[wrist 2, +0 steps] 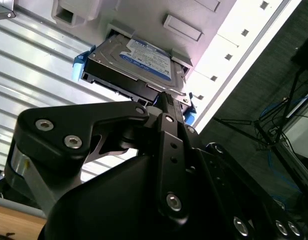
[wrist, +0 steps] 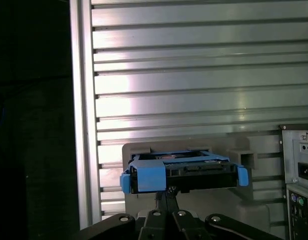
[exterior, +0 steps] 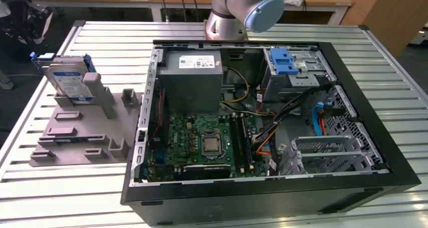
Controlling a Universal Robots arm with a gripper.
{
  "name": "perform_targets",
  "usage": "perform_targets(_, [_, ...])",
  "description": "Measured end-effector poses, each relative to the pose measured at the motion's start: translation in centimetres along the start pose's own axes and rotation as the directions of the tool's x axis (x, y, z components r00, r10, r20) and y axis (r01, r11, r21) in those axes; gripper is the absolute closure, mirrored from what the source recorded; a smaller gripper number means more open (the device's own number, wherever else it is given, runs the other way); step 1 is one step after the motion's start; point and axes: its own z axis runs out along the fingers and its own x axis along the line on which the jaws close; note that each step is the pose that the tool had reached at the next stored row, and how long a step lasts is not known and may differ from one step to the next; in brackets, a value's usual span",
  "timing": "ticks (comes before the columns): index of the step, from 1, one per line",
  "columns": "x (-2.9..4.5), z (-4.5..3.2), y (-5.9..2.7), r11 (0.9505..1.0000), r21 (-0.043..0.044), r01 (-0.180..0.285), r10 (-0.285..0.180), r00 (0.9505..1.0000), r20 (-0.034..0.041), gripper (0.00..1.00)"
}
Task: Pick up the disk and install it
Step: 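Pick up the disk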
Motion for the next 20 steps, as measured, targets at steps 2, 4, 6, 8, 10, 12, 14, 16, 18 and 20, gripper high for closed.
perform_targets(2, [0.02,0.01,0.0,1.0,0.0,0.0,0.0,1.0,0.0,0.89])
perform_targets(4, [0.04,0.01,0.0,1.0,0.0,0.0,0.0,1.0,0.0,0.89])
perform_targets(6, [0.04,0.02,0.0,1.0,0.0,0.001,-0.001,1.0,0.0,0.89])
perform_targets(8, [0.04,0.01,0.0,1.0,-0.0001,0.006,-0.006,1.0,-0.0003,0.89])
perform_targets(10, [0.04,0.01,0.0,0.9999,-0.0003,0.013,-0.013,0.9999,-0.0006,0.89])
perform_targets(12, [0.04,0.02,0.0,0.9998,-0.0005,0.022,-0.022,0.9998,-0.0009,0.89])
perform_targets(14, [0.04,0.02,0.0,0.9995,-0.0007,0.03,-0.03,0.9995,-0.0013,0.89])
perform_targets(16, [0.04,0.02,0.0,0.9992,-0.001,0.04,-0.04,0.9992,-0.0018,0.89])
perform_targets(18, [0.04,0.02,0.0,0.9984,-0.0014,0.057,-0.057,0.9984,-0.0025,0.89])
perform_targets(20, [0.04,0.02,0.0,0.9971,-0.0019,0.076,-0.076,0.9971,-0.0033,0.89])
